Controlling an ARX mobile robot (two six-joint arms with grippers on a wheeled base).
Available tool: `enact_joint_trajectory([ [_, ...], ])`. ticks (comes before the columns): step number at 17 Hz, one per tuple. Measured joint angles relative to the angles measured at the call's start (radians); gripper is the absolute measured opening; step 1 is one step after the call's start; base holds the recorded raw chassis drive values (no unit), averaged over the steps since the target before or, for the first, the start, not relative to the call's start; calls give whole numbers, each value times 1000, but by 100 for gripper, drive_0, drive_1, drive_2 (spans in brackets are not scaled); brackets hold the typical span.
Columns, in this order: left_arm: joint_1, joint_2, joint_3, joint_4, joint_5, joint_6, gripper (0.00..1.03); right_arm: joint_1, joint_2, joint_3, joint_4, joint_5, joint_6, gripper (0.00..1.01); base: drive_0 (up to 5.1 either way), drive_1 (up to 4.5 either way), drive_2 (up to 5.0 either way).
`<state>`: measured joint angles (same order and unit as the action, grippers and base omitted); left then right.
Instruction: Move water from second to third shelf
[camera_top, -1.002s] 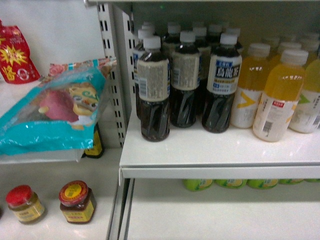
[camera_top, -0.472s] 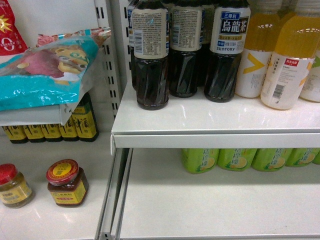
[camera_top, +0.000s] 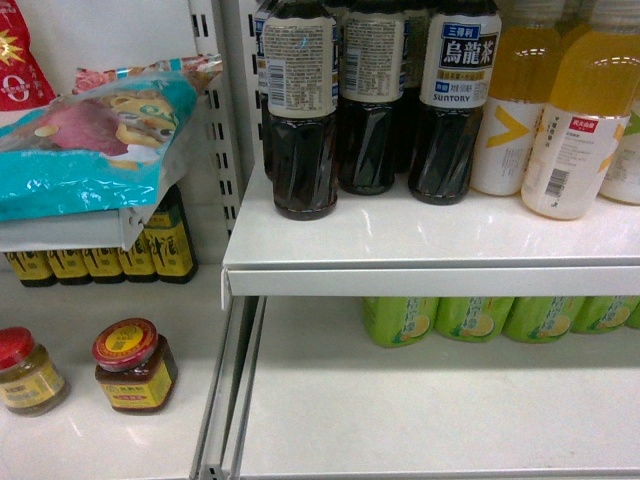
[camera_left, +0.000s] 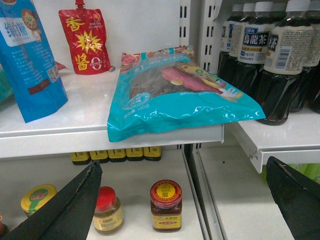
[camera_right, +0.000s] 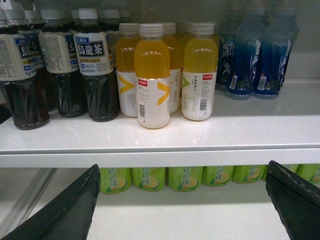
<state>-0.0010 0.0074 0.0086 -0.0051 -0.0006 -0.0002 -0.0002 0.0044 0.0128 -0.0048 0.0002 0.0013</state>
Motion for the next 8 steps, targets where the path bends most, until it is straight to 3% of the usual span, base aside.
enact_joint_trajectory([
  [8,0,0,0,0,0,0,98,0,0,0,0,0,0,98,0,0,0],
])
